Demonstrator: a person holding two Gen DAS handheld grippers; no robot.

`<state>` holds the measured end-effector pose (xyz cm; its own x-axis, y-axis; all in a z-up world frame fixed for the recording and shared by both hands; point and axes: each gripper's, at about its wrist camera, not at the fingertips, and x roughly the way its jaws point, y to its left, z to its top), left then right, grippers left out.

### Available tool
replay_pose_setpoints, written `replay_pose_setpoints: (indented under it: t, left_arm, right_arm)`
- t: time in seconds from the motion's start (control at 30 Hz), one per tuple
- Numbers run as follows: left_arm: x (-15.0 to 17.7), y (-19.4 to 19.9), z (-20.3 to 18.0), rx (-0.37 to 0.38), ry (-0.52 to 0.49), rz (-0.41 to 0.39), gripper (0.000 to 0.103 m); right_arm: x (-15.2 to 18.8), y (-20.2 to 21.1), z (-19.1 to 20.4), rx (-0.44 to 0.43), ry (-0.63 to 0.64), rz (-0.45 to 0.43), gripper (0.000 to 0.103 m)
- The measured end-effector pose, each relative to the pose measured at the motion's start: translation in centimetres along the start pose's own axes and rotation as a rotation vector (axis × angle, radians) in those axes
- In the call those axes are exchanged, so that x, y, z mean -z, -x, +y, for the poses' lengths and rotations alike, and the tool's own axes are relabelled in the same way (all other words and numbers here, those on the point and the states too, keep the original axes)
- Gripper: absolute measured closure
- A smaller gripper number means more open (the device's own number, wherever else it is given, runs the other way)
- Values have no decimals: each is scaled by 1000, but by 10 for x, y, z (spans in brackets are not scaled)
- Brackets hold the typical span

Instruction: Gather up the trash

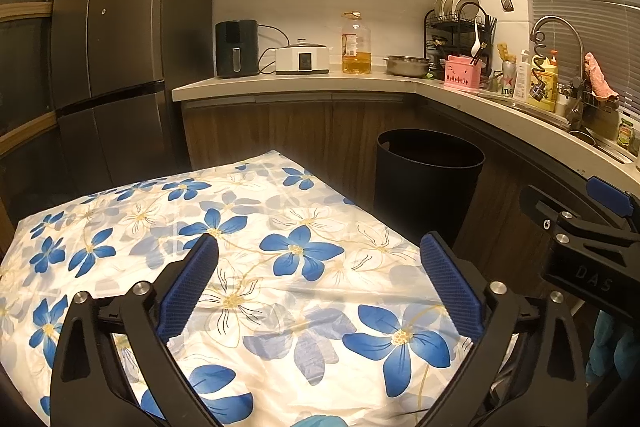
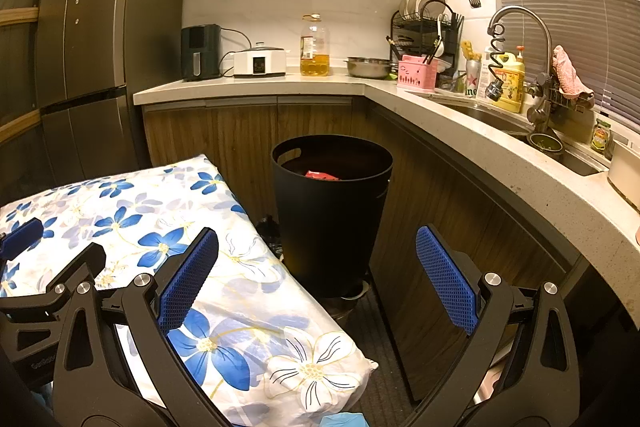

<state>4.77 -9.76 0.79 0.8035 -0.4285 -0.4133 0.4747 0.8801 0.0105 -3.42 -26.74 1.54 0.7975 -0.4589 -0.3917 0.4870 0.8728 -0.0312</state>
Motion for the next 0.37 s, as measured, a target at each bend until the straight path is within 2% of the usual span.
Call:
replay_pose_setpoints:
  t: [0.37]
  left_arm:
    - [-1, 2, 4, -17, 23, -6, 6]
  right_arm:
    - [0, 0, 1, -1, 0, 1, 5]
